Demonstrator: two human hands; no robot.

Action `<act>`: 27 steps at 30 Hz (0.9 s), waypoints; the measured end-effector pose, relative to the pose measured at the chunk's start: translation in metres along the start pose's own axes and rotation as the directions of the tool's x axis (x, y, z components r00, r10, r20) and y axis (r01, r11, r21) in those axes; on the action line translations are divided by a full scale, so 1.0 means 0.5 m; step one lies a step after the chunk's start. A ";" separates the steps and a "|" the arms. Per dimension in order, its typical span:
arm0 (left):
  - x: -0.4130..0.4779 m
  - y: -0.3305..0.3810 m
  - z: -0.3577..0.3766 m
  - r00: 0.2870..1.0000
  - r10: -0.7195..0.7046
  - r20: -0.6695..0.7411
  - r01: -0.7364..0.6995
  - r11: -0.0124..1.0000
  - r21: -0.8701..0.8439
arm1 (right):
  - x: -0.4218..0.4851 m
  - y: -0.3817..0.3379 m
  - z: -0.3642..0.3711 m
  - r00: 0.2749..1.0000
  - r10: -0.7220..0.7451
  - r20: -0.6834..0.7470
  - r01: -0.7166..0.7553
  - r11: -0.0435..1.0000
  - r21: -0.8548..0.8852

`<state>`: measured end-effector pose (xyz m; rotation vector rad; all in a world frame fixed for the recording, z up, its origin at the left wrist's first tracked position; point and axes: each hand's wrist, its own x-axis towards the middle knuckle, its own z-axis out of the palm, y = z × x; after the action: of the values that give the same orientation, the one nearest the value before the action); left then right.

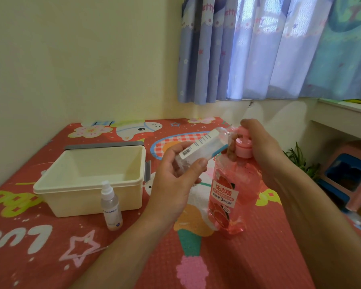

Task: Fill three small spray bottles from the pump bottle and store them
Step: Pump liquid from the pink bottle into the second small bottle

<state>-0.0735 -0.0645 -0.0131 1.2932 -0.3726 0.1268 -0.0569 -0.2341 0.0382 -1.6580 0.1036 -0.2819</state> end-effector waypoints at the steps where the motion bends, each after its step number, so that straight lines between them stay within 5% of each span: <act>1: -0.001 0.000 0.000 1.000 -0.002 -0.001 0.002 1.000 -0.001 | 0.000 0.000 0.000 1.000 -0.004 -0.003 0.004 1.000 0.000; 27: -0.003 0.003 0.000 1.000 -0.008 0.002 0.008 1.000 0.007 | -0.006 -0.001 0.001 1.000 -0.011 0.004 0.011 1.000 0.006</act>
<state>-0.0751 -0.0638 -0.0123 1.3012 -0.3693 0.1202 -0.0599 -0.2329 0.0381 -1.6536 0.0901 -0.2869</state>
